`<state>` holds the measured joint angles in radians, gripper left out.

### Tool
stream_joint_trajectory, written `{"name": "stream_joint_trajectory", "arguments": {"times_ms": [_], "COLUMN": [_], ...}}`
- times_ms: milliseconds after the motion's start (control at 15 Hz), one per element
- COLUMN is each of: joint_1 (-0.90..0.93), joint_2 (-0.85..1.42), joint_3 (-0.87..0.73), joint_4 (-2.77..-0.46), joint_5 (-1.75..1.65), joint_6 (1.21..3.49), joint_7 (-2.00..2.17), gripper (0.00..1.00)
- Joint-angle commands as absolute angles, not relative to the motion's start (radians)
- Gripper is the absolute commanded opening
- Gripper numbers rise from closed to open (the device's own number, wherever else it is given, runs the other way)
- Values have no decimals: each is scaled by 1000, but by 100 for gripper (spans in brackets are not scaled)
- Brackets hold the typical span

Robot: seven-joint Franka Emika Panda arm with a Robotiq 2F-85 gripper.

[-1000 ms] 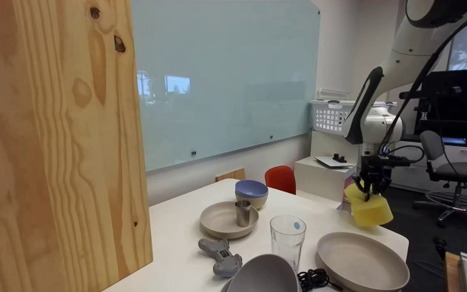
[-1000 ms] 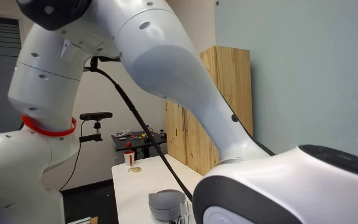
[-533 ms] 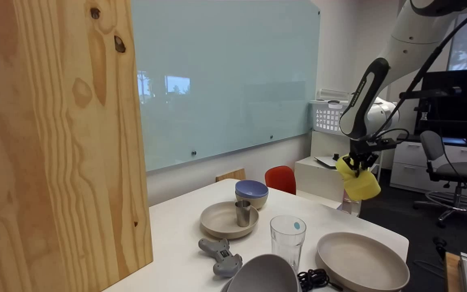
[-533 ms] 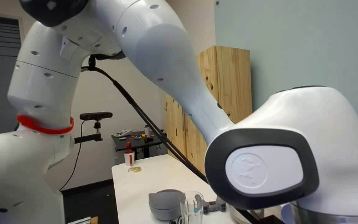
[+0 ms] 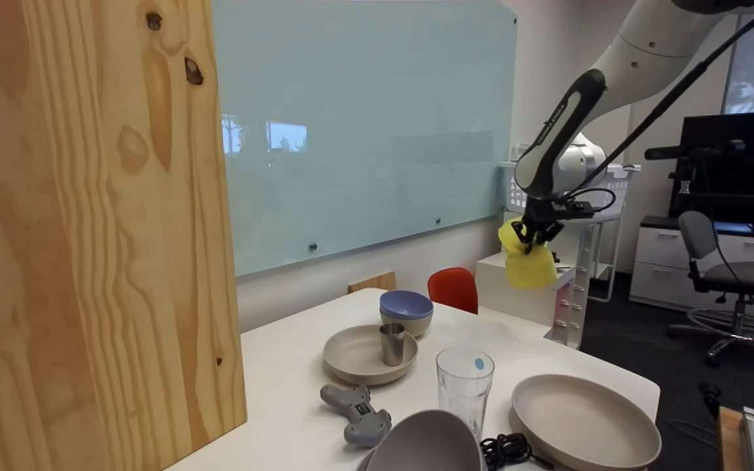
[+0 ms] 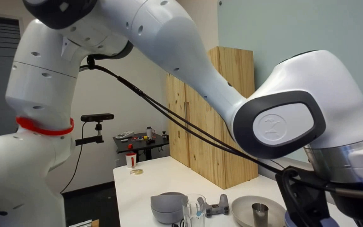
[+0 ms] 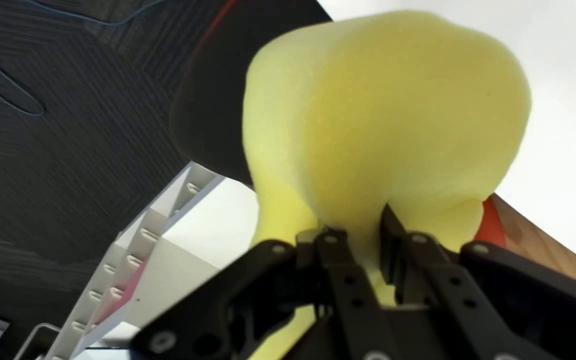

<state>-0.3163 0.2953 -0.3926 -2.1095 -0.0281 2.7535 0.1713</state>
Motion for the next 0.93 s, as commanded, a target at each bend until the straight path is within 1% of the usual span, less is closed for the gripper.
{"name": "stream_joint_trajectory", "arguments": {"times_ms": [0,267,867], "joint_1": [-360,-356,-348], "joint_2": [328,371,536], "joint_3": [-282,-223,-159], "joint_4": [-2018,-1910,-1673], "joint_5": [113,183,184], "joint_6": [2717,2648,2475], "joint_7": [68,19,13], "gripper": [5,5,5]}}
